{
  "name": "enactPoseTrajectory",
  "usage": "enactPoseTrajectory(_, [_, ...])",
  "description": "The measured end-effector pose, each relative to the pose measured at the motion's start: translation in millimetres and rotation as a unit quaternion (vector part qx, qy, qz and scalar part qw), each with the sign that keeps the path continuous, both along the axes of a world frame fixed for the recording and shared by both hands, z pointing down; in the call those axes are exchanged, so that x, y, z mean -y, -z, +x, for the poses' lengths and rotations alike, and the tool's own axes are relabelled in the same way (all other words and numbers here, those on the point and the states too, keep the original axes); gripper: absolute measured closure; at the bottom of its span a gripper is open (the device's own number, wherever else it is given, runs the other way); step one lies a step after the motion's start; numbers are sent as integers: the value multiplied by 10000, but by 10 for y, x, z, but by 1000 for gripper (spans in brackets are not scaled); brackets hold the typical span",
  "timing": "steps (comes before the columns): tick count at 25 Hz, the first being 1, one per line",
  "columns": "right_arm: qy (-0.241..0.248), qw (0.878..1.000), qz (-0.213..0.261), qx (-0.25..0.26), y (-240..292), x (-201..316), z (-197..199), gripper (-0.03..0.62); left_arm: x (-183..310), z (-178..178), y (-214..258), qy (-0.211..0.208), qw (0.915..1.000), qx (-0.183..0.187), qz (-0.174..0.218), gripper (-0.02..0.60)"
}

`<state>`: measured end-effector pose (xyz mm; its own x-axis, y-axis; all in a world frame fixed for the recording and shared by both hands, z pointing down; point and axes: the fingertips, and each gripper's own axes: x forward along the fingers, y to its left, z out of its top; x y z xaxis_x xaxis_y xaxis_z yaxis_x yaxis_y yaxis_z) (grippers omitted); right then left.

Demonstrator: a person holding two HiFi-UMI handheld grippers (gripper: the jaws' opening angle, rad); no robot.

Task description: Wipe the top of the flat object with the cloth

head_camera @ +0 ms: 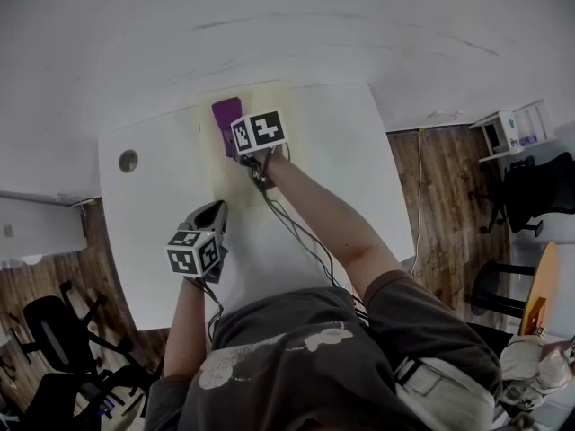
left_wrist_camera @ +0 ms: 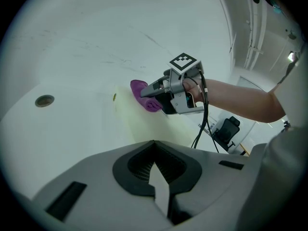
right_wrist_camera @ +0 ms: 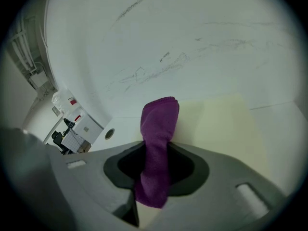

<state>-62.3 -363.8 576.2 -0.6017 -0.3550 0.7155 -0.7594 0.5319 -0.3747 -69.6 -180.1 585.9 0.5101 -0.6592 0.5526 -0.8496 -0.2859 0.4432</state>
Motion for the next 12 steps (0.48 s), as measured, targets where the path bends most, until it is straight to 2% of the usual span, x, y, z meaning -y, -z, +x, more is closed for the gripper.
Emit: enactPoseTrajectory(12, [-352,9992,36,-187,-23,139,529,477,-4,8,-2,0,10000,28,19,586])
